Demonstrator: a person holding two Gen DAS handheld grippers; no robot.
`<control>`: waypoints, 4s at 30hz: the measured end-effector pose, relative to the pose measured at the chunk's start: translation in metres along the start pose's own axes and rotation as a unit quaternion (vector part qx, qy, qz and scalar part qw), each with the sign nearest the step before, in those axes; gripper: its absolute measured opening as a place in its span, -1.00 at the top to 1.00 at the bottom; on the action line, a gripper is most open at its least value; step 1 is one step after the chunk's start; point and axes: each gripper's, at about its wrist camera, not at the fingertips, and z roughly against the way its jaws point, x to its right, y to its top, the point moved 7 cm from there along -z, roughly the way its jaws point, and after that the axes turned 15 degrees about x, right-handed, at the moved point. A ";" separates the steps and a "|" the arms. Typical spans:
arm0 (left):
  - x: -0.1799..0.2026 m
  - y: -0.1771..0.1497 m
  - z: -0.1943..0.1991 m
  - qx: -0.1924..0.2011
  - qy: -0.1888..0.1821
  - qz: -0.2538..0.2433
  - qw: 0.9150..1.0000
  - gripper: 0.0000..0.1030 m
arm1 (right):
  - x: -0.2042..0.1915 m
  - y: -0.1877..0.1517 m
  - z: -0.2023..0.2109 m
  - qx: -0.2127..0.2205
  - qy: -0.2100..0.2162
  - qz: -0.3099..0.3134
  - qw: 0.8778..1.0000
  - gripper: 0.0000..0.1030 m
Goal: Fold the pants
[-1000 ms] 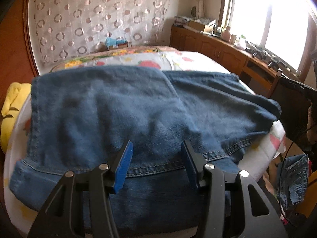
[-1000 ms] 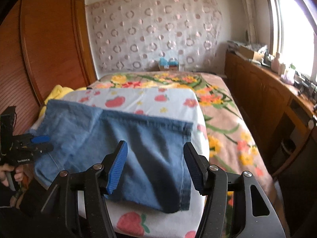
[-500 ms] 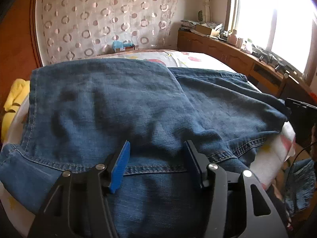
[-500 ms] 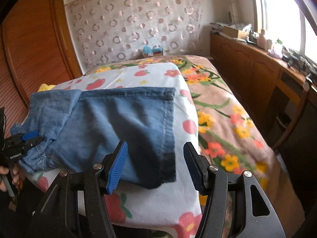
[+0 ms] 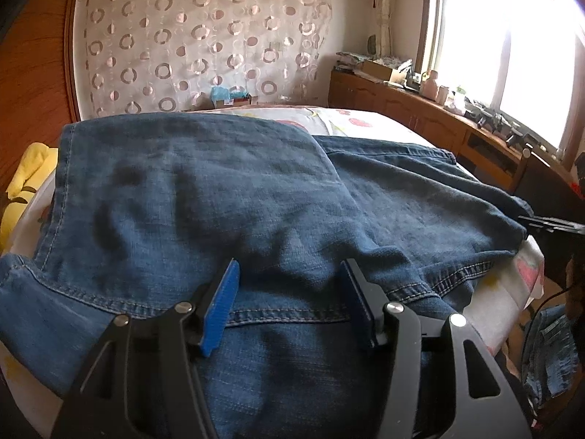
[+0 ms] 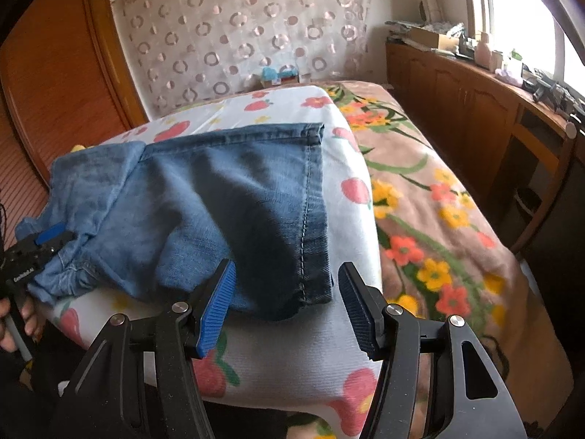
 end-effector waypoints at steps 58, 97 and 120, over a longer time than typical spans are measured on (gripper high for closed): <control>0.004 0.052 0.072 0.022 -0.064 -0.011 0.998 0.25 | -0.164 0.099 0.035 0.084 0.204 0.063 0.973 -0.08; 0.131 0.012 -0.001 -0.111 -0.201 -0.041 0.972 0.32 | -0.019 0.034 0.029 0.025 0.058 0.000 0.998 -0.19; -0.024 0.076 0.083 0.011 -0.063 0.004 0.998 0.86 | -0.115 0.067 -0.017 0.036 0.148 0.006 0.988 -0.19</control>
